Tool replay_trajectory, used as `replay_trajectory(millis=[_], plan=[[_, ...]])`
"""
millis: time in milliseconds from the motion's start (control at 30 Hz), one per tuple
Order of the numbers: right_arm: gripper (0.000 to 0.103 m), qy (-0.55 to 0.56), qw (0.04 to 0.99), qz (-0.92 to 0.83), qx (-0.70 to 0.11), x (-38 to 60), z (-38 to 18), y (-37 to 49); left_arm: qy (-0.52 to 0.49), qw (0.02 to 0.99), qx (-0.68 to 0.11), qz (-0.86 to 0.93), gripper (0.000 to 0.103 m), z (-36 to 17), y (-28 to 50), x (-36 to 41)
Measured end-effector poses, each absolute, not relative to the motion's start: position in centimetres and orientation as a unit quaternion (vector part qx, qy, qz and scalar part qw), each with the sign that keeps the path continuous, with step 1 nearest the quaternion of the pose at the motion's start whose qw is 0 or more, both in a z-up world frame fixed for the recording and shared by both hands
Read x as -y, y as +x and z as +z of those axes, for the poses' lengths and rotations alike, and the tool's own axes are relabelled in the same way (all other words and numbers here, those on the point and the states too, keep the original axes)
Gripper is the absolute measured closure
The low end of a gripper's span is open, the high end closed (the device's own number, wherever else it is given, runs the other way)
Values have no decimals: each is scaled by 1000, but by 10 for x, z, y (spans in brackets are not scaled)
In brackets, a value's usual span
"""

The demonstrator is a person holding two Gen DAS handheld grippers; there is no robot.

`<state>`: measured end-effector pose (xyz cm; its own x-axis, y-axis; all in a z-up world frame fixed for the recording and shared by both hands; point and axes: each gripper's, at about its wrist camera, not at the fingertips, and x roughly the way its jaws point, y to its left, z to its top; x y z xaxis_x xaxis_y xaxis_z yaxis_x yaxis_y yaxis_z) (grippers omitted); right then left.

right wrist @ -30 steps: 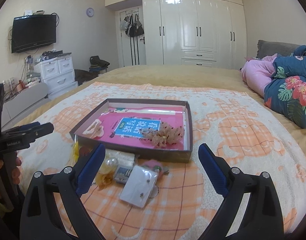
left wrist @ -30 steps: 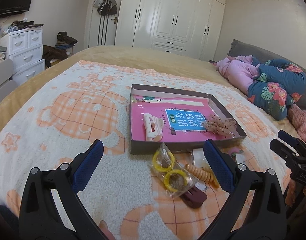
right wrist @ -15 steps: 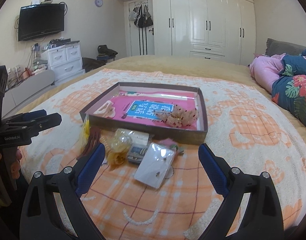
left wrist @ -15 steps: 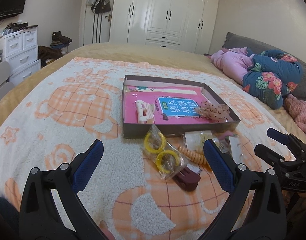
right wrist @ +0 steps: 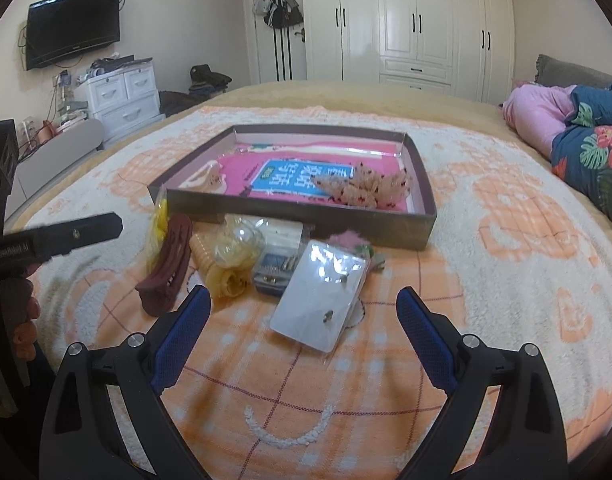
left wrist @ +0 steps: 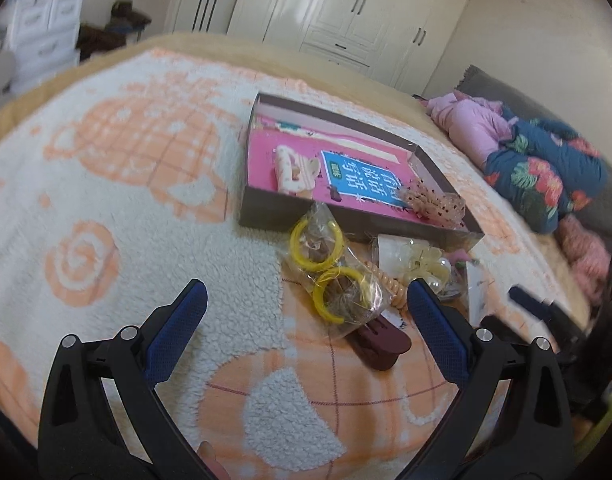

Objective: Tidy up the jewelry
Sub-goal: 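Withdraw both grippers from the tray back toward the remaining accessories, then grasp the bag of yellow hair ties with the left gripper while the right grasps the white earring card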

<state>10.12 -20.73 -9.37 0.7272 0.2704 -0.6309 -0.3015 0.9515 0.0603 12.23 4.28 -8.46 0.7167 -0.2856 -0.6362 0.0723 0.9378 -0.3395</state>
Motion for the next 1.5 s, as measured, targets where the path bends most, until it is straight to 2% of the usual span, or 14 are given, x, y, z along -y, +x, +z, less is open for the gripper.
replay_trajectory(millis=[433,633,700,767,833,900,1067,1267,1500], plan=[[24,18,920,148,-363,209,-108,117,-239,875,-396,-140,12,-105,142,-42],[38,35,911,150,-382,210,-116,124,-247,871,-401,-138,12,-107,150,-37],[49,30,912,150,-381,210,-117,124,-246,871,-403,-136,12,-108,152,-34],[55,28,912,151,-380,211,-117,124,-248,871,-403,-136,12,-108,153,-33],[56,27,913,152,-378,212,-117,124,-249,870,-405,-133,12,-108,156,-31],[58,23,914,149,-376,213,-117,124,-247,870,-406,-134,19,-108,158,-28],[59,19,919,138,-368,220,-113,122,-228,873,-411,-126,56,-110,162,-22],[59,14,925,128,-358,228,-109,120,-205,881,-406,-130,62,-108,159,-20],[59,13,933,113,-341,240,-99,117,-183,893,-389,-132,64,-98,148,-23]])
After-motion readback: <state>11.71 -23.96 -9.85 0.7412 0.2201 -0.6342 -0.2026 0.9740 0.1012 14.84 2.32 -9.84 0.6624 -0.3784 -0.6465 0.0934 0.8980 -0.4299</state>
